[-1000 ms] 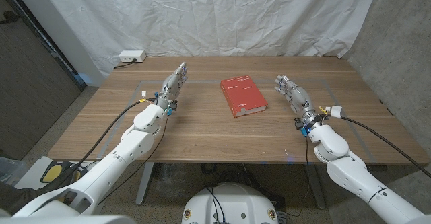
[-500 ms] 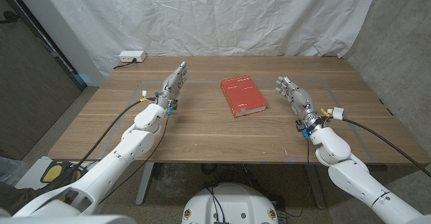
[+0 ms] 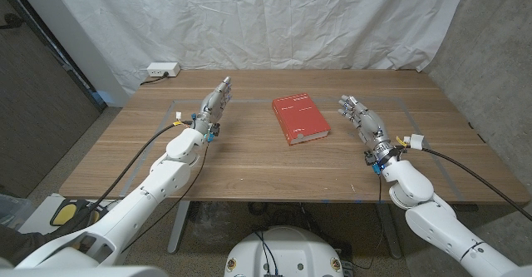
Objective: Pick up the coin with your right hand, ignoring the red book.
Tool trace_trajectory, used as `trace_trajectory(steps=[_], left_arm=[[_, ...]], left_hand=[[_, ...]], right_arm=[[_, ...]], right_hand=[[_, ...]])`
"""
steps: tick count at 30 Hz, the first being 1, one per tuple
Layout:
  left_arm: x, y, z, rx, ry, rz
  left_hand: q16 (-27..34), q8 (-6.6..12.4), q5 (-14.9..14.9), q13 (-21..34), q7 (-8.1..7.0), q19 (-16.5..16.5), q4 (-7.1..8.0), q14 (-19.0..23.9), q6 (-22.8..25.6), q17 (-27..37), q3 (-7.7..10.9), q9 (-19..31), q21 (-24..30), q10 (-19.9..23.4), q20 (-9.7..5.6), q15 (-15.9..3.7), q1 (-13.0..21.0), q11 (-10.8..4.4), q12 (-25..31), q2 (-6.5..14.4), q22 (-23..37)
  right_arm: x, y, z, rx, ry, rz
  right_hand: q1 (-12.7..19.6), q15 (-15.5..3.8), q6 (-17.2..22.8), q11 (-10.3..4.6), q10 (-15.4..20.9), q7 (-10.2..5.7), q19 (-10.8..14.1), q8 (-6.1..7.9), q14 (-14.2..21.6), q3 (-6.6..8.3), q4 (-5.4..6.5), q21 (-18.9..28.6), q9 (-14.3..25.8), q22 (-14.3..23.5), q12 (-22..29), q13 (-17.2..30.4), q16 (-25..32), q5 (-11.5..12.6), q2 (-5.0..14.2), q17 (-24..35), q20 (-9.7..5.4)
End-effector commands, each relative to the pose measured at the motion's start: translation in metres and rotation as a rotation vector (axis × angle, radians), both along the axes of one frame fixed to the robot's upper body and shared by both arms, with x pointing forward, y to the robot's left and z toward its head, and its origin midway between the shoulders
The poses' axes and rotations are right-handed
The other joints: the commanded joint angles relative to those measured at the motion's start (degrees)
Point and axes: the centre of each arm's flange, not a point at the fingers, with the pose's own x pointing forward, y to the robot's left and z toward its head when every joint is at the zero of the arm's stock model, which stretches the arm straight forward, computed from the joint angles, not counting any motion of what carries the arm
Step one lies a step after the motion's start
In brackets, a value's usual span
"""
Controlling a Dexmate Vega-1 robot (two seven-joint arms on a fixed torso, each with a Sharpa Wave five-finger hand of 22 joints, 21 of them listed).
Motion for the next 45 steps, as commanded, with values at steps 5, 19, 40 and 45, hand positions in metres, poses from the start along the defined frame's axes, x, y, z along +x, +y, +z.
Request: trace_trajectory(steps=[5, 19, 40, 45], left_arm=[[-0.003, 0.006, -0.003, -0.005, -0.006, 0.001], [-0.008, 0.01, -0.004, 0.001, -0.01, -0.003], [-0.011, 0.011, -0.002, 0.017, -0.004, -0.008], [-0.009, 0.01, -0.001, 0.016, -0.005, -0.014]], left_hand=[[0.2, 0.3, -0.3, 0.2, 0.15, 0.4, -0.34, 0.3, 0.8, 0.2, 0.17, 0.2, 0.2, 1.0, -3.77, 0.19, 0.6, -0.16, 0.4, 0.3, 0.3], [0.3, 0.37, -0.6, 0.2, 0.02, 0.9, -0.4, 0.8, 1.3, 0.2, 0.07, 0.2, 0.4, 1.6, -4.25, -0.04, 0.7, -0.3, 0.6, 0.4, 0.3], [0.7, 0.49, -1.1, 0.3, 0.18, 2.4, -0.53, 2.3, 2.0, 0.3, -0.08, 0.2, 0.9, 2.8, -4.08, 0.15, 1.0, -0.24, 0.9, 0.6, 0.4], [0.6, 0.48, -1.1, 0.3, 0.18, 2.5, -0.56, 2.3, 2.0, 0.3, -0.11, 0.2, 0.9, 2.8, -4.04, 0.18, 1.0, -0.17, 0.8, 0.7, 0.4]], right_arm=[[-0.011, 0.012, -0.006, -0.006, -0.008, 0.017], [-0.016, 0.02, -0.013, -0.004, -0.005, 0.038], [-0.024, 0.027, -0.018, -0.033, -0.022, 0.016], [-0.026, 0.03, -0.022, -0.027, -0.018, 0.018]], right_hand=[[0.2, -0.07, 0.9, -0.07, 0.8, -0.08, 0.7, 0.15, 1.1, -0.08, -0.06, -0.1, 0.2, 0.1, -0.1, 0.1, 0.3, 0.0, -0.11, 0.1, -2.35], [0.2, -0.24, 1.2, -0.38, 1.3, -0.26, 2.0, 0.21, 2.3, 0.0, -0.16, 0.1, 0.2, 0.2, -0.1, 0.1, 0.6, 0.0, 0.06, 0.2, -2.59], [0.9, -0.27, 1.7, -0.27, 1.9, -0.2, 4.4, 0.2, 3.6, 0.35, -0.73, 0.2, 0.3, 0.1, -0.1, 0.1, 0.7, 0.1, 0.33, 0.2, -2.3], [1.0, -0.4, 1.7, -0.39, 2.0, -0.23, 4.5, 0.19, 3.7, 0.43, -0.81, 0.1, 0.3, 0.1, -0.1, 0.1, 0.6, 0.1, 0.41, 0.2, -2.53]])
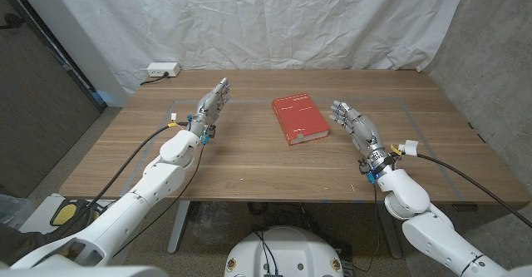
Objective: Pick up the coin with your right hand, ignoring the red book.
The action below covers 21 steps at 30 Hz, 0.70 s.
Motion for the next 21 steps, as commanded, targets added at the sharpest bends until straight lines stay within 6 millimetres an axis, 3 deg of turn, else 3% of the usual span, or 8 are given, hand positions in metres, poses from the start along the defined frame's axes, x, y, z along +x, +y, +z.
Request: trace_trajectory(steps=[1, 21], left_arm=[[0.0034, -0.0004, 0.0015, 0.004, 0.004, -0.008], [0.0083, -0.0007, 0.0045, 0.005, 0.005, -0.013]], left_hand=[[0.3, 0.47, -0.3, 0.3, 0.06, 0.5, -0.32, 0.3, 0.3, 0.3, 0.13, 0.2, 0.3, 0.5, -4.17, 0.01, 0.5, 0.24, 0.2, 0.1, 0.1], [0.2, 0.43, -0.6, 0.3, 0.24, 0.6, -0.41, 0.6, 0.5, 0.3, 0.04, 0.3, 0.3, 0.8, -3.68, 0.23, 0.7, 0.51, 0.1, 0.3, 0.1]], right_arm=[[-0.0056, 0.0067, -0.0072, -0.001, -0.001, -0.004], [-0.0143, 0.0151, -0.0096, -0.028, -0.018, -0.037]], right_hand=[[0.7, -0.05, 0.6, -0.01, 0.6, -0.17, 0.6, 0.2, 0.6, 0.08, -0.48, -0.1, 0.3, 0.1, -0.1, 0.2, 0.2, 0.1, 0.11, 0.2, -2.69], [5.5, -0.55, 1.4, -0.43, 1.4, -0.77, 1.3, 0.3, 1.7, 2.5, -3.25, -0.8, 0.3, 0.2, -0.2, 0.2, -0.1, 0.7, 1.72, -0.1, -2.71]])
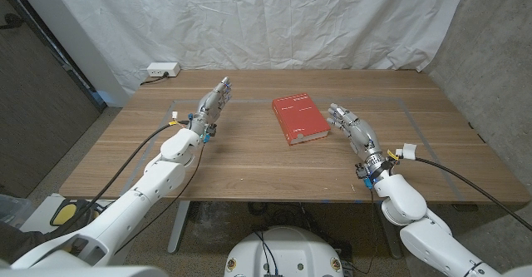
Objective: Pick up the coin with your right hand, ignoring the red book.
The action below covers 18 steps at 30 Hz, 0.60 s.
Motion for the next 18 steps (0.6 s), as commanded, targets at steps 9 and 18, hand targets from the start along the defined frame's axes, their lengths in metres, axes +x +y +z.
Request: trace_trajectory(steps=[9, 18], left_arm=[[0.0032, 0.001, 0.0046, 0.001, -0.004, 0.003], [0.0033, -0.0023, 0.0052, -0.001, -0.008, 0.002]], left_hand=[[0.2, 0.45, -0.2, 0.3, 0.25, 0.5, -0.45, 0.5, 0.7, 0.3, 0.0, 0.3, 0.2, 0.6, -3.74, 0.03, 0.5, 0.19, 0.1, 0.2, 0.1], [0.1, 0.4, -0.3, 0.3, 0.26, 0.4, -0.48, 0.5, 0.7, 0.4, -0.04, 0.3, 0.2, 0.6, -3.69, 0.0, 0.6, 0.26, 0.0, 0.2, 0.1]], right_arm=[[-0.0075, 0.006, 0.0024, -0.051, -0.025, -0.087], [-0.0112, 0.0068, 0.0029, -0.083, -0.042, -0.134]], right_hand=[[4.9, -0.53, 1.5, -0.59, 1.4, -0.72, 1.4, 0.48, 1.2, 1.71, -2.51, -0.4, 0.3, 0.2, -0.1, 0.2, -0.2, 0.5, 0.19, -0.1, -2.96], [6.9, -0.83, 2.3, -1.06, 2.2, -1.02, 2.1, 0.62, 2.0, 2.08, -3.15, -0.5, 0.3, 0.3, 0.0, 0.2, -0.2, 0.4, -0.43, -0.1, -3.1]])
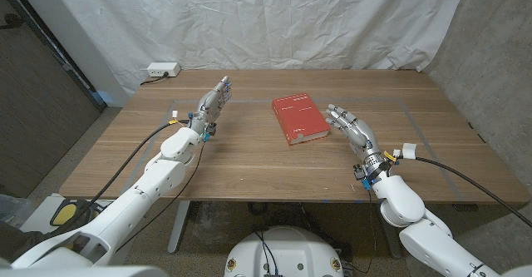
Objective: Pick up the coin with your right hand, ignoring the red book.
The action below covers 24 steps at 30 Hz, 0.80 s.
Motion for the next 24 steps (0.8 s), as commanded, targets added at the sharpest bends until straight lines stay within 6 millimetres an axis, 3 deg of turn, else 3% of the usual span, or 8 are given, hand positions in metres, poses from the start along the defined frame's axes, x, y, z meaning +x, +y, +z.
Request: trace_trajectory(steps=[1, 17, 24], left_arm=[[0.0, -0.003, 0.002, 0.003, -0.006, 0.001], [-0.01, 0.001, -0.003, -0.007, -0.01, 0.013], [-0.01, 0.0, -0.003, -0.007, -0.009, 0.013]], left_hand=[[0.1, 0.41, -0.1, 0.3, -0.07, 0.5, -0.25, 0.5, 0.4, 0.4, 0.19, 0.3, 0.2, 0.3, -3.7, 0.02, 0.6, -0.18, 0.0, 0.2, 0.1], [0.1, 0.35, -0.4, 0.3, -0.04, 0.4, -0.31, 0.5, 0.5, 0.4, 0.1, 0.3, 0.1, 0.4, -3.53, 0.11, 0.7, -0.09, -0.1, 0.4, 0.2], [0.0, 0.34, -0.5, 0.3, 0.03, 0.4, -0.32, 0.6, 0.6, 0.4, 0.06, 0.3, 0.1, 0.5, -3.5, 0.12, 0.8, -0.09, -0.1, 0.4, 0.2]], right_arm=[[-0.005, 0.001, 0.003, -0.036, -0.025, -0.068], [-0.011, 0.009, 0.003, -0.122, -0.088, -0.178], [-0.015, 0.011, 0.004, -0.173, -0.132, -0.228]], right_hand=[[1.2, -0.25, 0.8, -0.16, 0.7, -0.24, 0.7, 0.39, 0.8, 0.27, -0.38, -0.2, 0.3, 0.3, 0.0, 0.2, 0.1, 0.4, -0.08, 0.2, -3.1], [4.3, -1.2, 2.9, -0.83, 2.6, -0.89, 2.1, 0.87, 2.4, 0.71, -0.61, -0.2, 0.4, 0.3, 0.4, 0.2, 0.4, 0.2, -0.89, 0.2, -3.49], [5.5, -1.78, 4.0, -1.5, 3.2, -1.91, 2.6, 1.12, 2.9, 0.76, -0.52, -0.3, 0.4, 0.4, 0.5, 0.2, 0.4, 0.1, -1.23, 0.3, -3.74]])
